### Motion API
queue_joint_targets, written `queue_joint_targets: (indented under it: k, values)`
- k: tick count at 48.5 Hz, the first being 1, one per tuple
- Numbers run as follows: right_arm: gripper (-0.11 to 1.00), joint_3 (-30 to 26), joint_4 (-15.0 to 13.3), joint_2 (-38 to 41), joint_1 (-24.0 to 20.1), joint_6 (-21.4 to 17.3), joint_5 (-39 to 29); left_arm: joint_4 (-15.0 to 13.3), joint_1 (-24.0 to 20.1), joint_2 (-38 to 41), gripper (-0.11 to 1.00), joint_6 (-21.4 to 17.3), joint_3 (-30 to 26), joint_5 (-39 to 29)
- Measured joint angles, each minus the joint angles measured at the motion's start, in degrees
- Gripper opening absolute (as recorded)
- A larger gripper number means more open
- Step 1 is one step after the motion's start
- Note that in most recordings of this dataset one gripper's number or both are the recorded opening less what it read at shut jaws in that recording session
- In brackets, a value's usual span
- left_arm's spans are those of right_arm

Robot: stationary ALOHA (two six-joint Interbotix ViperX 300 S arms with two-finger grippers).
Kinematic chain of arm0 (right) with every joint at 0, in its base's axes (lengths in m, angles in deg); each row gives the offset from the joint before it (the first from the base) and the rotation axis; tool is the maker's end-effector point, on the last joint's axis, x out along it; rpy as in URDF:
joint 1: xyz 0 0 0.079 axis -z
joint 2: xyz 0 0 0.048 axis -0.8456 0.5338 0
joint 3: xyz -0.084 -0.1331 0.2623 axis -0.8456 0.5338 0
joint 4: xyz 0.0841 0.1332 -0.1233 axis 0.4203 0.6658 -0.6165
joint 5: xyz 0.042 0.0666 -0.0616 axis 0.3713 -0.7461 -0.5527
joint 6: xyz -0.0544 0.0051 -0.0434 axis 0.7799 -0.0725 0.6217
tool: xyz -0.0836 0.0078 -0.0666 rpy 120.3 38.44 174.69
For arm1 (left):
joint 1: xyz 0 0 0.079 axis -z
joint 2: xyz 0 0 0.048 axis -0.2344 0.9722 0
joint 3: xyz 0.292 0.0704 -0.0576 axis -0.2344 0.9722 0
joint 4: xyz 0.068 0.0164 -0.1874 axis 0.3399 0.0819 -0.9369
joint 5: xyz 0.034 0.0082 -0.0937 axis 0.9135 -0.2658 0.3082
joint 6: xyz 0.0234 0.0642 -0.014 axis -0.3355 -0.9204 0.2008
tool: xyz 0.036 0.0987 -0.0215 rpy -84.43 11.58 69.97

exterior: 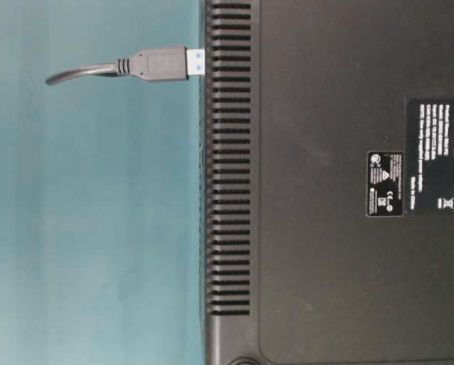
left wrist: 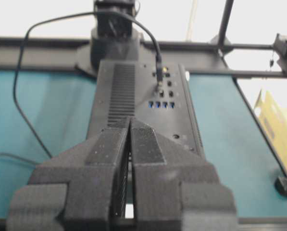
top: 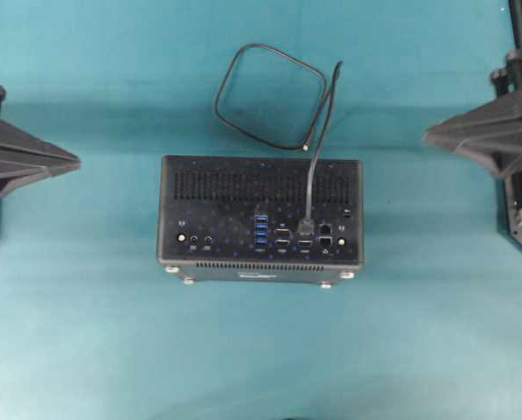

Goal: Insert the USB into the PC box with both arms.
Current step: 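Move the right gripper over the black USB plug on the PC box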

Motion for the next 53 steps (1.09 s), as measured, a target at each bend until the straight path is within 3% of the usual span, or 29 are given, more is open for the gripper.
queue_joint_targets:
  k: [11, 22, 34, 40, 50, 53]
  values:
    - [0.02, -7.73, 0.53, 4.83, -0.18, -2.29, -16.88, 0.09, 0.00, 4.57, 0.00, -0.62, -4.22, -3.96]
    - [0.04, -15.91, 0.53, 10.99, -0.53, -4.66, -31.03, 0.18, 0.00, 8.35, 0.00, -2.55, -8.26, -13.54]
    - [0.12, -25.40, 0.44, 18.46, -2.46, -7.56, -45.18, 0.18, 0.00, 8.96, 0.00, -3.60, -9.49, -17.75]
    - [0.26, -28.83, 0.44, 21.45, -3.16, -7.65, -47.55, 0.18, 0.00, 9.05, 0.00, -3.34, -9.58, -17.84]
    - [0.72, -33.13, -0.26, 26.28, -3.96, -7.65, -48.52, 0.18, 0.00, 10.37, 0.00, -2.37, -8.61, -17.84]
    - [0.79, -33.66, -0.35, 27.42, -3.96, -7.73, -48.69, 0.18, 0.00, 10.55, 0.00, -2.11, -8.53, -17.84]
